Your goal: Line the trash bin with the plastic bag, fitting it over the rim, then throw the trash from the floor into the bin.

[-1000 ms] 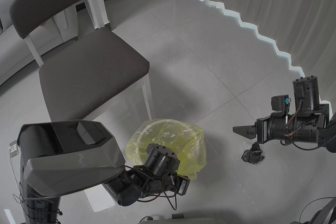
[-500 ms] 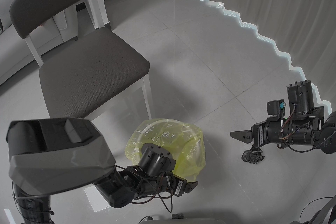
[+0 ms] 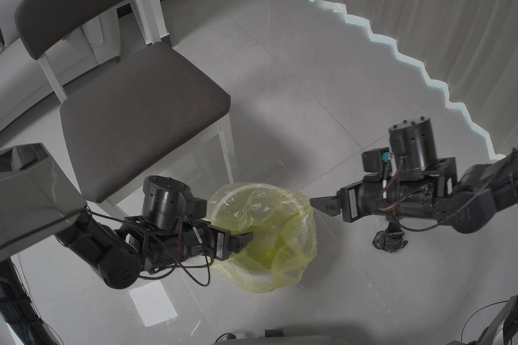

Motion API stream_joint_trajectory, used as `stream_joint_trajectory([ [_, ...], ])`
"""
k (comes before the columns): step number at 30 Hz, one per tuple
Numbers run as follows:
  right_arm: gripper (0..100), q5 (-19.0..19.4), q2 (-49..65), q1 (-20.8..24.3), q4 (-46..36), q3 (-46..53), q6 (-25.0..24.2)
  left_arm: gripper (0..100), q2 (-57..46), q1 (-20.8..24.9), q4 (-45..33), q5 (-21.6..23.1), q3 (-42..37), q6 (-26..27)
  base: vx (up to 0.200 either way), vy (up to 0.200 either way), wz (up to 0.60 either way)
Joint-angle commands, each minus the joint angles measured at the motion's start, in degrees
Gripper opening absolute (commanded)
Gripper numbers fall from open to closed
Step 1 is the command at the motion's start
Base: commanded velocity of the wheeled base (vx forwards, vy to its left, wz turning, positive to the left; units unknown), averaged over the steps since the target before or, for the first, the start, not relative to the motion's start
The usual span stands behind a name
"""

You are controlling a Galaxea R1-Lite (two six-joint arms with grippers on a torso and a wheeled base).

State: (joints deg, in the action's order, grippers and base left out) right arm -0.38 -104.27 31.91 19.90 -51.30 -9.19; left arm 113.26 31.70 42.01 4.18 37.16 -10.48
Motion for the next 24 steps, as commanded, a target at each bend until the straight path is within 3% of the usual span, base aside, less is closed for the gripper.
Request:
stream_joint_trajectory([
  [1, 100, -4.0, -13.2, 4.6, -3.5, -10.9, 2.2, 100, -1.1, -6.1, 0.6, -4.0, -1.2, 1.9, 0.0, 0.0, 0.0],
  [8, 100, -7.0, -20.7, 4.9, -8.8, -19.3, 5.1, 100, -4.1, -7.9, 2.6, -3.9, -3.4, 2.0, 0.0, 0.0, 0.0],
  [17, 100, -7.8, -25.5, -0.1, -9.2, -21.5, 10.7, 100, -4.7, -9.5, 2.9, -3.7, -5.3, 1.8, 0.0, 0.0, 0.0],
  [24, 100, -7.8, -27.1, -4.0, -9.3, -20.9, 11.7, 100, -3.2, -9.4, 5.5, -3.7, -6.1, 1.8, 0.0, 0.0, 0.0],
])
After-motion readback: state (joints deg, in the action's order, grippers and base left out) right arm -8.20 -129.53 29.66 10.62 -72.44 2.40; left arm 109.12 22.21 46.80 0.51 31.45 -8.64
